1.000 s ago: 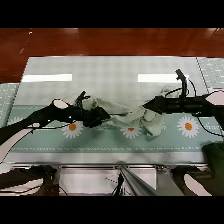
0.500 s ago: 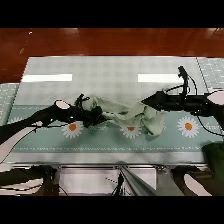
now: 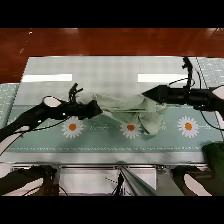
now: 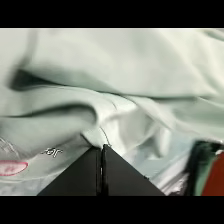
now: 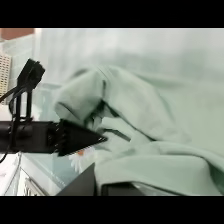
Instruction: Fold the shirts.
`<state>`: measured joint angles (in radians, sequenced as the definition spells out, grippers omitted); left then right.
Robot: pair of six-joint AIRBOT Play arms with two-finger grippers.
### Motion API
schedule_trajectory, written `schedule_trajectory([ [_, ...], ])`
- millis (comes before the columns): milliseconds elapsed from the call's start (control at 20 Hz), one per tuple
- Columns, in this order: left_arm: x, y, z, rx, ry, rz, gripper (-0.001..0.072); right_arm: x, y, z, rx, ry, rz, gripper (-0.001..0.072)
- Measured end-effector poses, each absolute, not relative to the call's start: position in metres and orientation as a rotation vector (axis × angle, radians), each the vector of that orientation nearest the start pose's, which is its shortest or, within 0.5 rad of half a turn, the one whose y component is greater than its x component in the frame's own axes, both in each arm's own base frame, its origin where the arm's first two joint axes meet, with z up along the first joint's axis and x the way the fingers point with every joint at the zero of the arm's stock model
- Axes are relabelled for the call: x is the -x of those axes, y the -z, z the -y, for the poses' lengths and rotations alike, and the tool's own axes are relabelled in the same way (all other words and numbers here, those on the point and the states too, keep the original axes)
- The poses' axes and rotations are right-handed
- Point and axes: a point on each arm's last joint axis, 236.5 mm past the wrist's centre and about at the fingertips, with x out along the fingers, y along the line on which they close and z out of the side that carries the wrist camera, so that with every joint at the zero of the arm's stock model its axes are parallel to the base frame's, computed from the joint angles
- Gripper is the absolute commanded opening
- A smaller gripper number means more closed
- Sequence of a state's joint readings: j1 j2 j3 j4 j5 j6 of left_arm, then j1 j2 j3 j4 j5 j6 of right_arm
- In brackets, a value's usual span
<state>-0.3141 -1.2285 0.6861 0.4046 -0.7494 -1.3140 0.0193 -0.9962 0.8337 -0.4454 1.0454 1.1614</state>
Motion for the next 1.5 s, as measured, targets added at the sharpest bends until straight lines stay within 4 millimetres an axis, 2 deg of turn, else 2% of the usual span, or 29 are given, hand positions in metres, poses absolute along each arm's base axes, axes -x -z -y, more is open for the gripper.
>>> schedule_trajectory([
  [100, -0.327, -0.036, 0.238, 0.842, 0.561, -1.058, 0.0013, -0.352, -0.153, -0.19, -0.658, -0.734, -0.815, 0.0025],
  [250, -0.336, -0.142, 0.19, 0.843, 0.583, -0.735, 0.0013, -0.376, -0.231, -0.184, -0.588, -0.747, -0.607, 0.0025],
  [400, -0.319, -0.239, 0.136, 0.799, 0.56, -0.444, 0.0013, -0.389, -0.318, -0.173, -0.534, -0.735, -0.377, 0.0025],
  [450, -0.309, -0.265, 0.121, 0.771, 0.546, -0.369, 0.0013, -0.39, -0.347, -0.169, -0.52, -0.728, -0.301, 0.0024],
  [500, -0.298, -0.29, 0.109, 0.736, 0.532, -0.304, 0.0013, -0.389, -0.371, -0.165, -0.509, -0.722, -0.236, 0.0025],
  [600, -0.275, -0.326, 0.095, 0.654, 0.504, -0.223, 0.0014, -0.385, -0.418, -0.156, -0.489, -0.698, -0.116, 0.0025],
  [700, -0.253, -0.356, 0.092, 0.565, 0.486, -0.172, 0.0013, -0.379, -0.452, -0.146, -0.467, -0.662, -0.039, 0.0024],
  [800, -0.236, -0.381, 0.094, 0.475, 0.468, -0.129, 0.0014, -0.371, -0.474, -0.136, -0.422, -0.617, -0.002, 0.0025],
  [900, -0.222, -0.397, 0.094, 0.361, 0.419, -0.111, 0.0014, -0.363, -0.486, -0.127, -0.358, -0.565, 0.003, 0.0024],
  [950, -0.217, -0.398, 0.093, 0.312, 0.388, -0.122, 0.0014, -0.359, -0.488, -0.122, -0.321, -0.537, -0.008, 0.0025],
  [1050, -0.211, -0.387, 0.079, 0.231, 0.293, -0.184, 0.0014, -0.351, -0.483, -0.109, -0.233, -0.463, -0.059, 0.0025],
  [1150, -0.206, -0.371, 0.064, 0.174, 0.211, -0.254, 0.0014, -0.346, -0.464, -0.089, -0.14, -0.364, -0.157, 0.0025],
  [1250, -0.203, -0.35, 0.046, 0.128, 0.133, -0.337, 0.0014, -0.342, -0.436, -0.063, -0.062, -0.254, -0.281, 0.0025],
  [1350, -0.199, -0.335, 0.037, 0.104, 0.101, -0.399, 0.0014, -0.333, -0.412, -0.042, -0.006, -0.172, -0.389, 0.0025],
  [1500, -0.192, -0.321, 0.035, 0.088, 0.094, -0.463, 0.0014, -0.32, -0.387, -0.026, 0.046, -0.115, -0.508, 0.0024],
])
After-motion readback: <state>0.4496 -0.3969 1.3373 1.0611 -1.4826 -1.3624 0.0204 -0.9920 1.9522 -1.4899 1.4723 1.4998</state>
